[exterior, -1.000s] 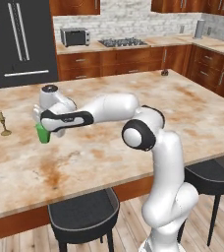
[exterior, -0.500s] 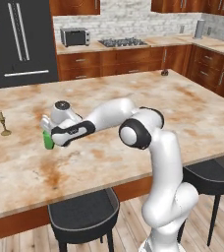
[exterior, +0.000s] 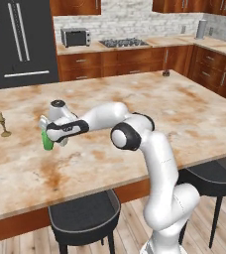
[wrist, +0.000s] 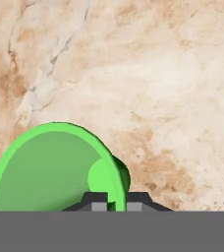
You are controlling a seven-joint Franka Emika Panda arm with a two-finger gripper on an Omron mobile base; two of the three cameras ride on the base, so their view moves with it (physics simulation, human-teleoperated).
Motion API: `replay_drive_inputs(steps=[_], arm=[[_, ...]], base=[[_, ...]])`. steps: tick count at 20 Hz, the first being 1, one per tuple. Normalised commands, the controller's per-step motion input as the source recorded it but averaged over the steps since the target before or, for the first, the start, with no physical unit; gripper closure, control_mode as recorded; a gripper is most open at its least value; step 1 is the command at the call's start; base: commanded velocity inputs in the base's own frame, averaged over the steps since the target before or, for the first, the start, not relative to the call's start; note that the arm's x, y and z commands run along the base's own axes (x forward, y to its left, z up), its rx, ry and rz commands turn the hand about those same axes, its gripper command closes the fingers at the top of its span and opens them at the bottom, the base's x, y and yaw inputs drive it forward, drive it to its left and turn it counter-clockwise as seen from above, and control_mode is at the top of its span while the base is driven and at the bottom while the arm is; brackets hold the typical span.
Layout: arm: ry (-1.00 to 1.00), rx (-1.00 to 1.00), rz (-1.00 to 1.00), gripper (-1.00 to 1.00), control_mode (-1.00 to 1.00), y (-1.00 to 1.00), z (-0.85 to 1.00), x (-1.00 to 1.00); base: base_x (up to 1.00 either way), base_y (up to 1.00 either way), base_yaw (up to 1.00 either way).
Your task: Open the cabinet directly in front. Then move the beer and the cup to the dining counter with the candle on it.
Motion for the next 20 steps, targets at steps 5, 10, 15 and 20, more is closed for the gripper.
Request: replay_drive_inputs(steps=[5, 10, 15, 20], arm=[[0.15, -0.14, 0.0, 1.0, -1.0, 0.22, -0.01, 0.04], [0.0, -0.03, 0.0, -1.0, -1.0, 0.0, -0.02, 0.0], [0.0, 0.0, 0.0, -1.0, -1.0, 0.0, 0.0, 0.0], [0.0, 0.0, 0.0, -1.0, -1.0, 0.0, 0.42, 0.0]], base=[[0.0, 0.0, 0.0], [0.0, 0.0, 0.0], [0.0, 0.0, 0.0], [0.0, 0.0, 0.0]])
